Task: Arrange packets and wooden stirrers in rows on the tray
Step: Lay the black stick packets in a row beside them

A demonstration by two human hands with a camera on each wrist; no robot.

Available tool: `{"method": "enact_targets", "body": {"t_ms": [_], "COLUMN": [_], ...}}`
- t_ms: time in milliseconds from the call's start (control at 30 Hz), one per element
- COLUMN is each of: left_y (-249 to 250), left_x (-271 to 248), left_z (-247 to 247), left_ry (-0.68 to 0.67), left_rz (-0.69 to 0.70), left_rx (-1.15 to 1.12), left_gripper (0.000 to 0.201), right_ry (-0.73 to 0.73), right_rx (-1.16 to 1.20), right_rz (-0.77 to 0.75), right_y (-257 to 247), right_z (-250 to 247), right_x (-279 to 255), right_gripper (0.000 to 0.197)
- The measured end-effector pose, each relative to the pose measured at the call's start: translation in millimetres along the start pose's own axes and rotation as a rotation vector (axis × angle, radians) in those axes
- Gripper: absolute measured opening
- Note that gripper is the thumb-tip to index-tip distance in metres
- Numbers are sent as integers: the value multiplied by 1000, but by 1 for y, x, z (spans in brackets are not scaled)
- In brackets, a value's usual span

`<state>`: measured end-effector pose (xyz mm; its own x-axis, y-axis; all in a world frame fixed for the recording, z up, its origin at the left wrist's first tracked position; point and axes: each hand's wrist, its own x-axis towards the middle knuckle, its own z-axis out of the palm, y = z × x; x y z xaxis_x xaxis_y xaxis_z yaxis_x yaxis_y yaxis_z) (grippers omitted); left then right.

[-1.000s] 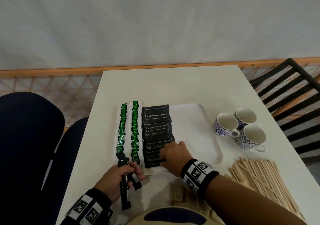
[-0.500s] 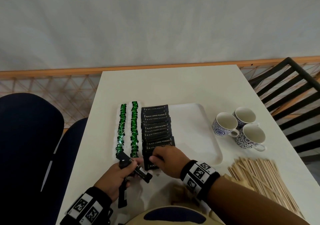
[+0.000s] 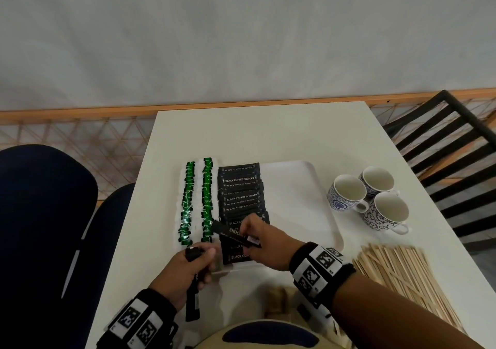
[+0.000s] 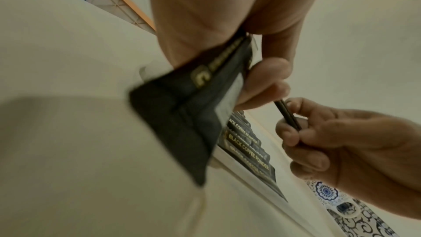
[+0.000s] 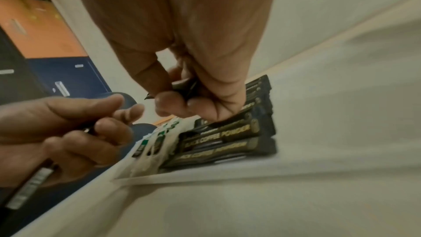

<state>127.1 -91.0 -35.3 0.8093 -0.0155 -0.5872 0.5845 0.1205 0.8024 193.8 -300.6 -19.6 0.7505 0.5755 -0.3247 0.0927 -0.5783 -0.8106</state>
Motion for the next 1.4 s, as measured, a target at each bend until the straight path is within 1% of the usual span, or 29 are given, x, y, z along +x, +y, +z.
{"method": "enact_targets", "body": {"t_ms": [67,133,200,267,367,400,467,533,633,733,900,967,1067,1133,1300,1400], "left_y": [-1,-2,-2,-2,-2,-2,-2,-1,-1,-1,-1,-1,-1,-1,-2,-1], "left_x": [0,1,2,1,1,1,0,-1,-2,-3,-5,-5,-5,-4,-4,-5], "left_z": [-4,-7,-9,-11,-12,-11,-11,-10,-11,-12,-11,-10,-9,-10,-11,-9], "left_ry": [19,27,27,23,21,21,22,22,24,29,33,33,37,44,48,47], "left_rz": [-18,-24,-27,-35,-32,-29,-25,-20,-18,-28,-37,-39,-40,-41,-47,-42], "left_rx": [-23,-66,-124,-163,-169,-165,-157,-157,-163,-161,-143,-145,-159,-159,-140,-143], "left_gripper": [22,28,32,32,33,33,33,33,31,30,30,30,32,33,33,35], "right_ry": [78,126,127,111,91,87,86,108,121,139,227,220,151,125,143,139], "right_rx": [-65,-97,-150,-237,-300,-353,-457,-466,-451,-419,-324,-322,-429,-522,-687,-731], "right_rz": [15,55,77,58,47,57,75,65,79,92,86,96,94,66,-34,-53], "right_y": [8,15,20,22,25,27,28,27,30,33,33,33,31,31,29,29], "right_z": [-6,-12,-16,-15,-6,-2,4,10,17,22,25,25,25,24,22,23], "right_x": [-1,-3,-4,-6,-8,-8,-9,-9,-9,-9,-6,-4,-3,-2,-1,-1], "right_gripper": [32,36,30,23,43,44,30,18,12,12,11,11,14,15,15,16]}}
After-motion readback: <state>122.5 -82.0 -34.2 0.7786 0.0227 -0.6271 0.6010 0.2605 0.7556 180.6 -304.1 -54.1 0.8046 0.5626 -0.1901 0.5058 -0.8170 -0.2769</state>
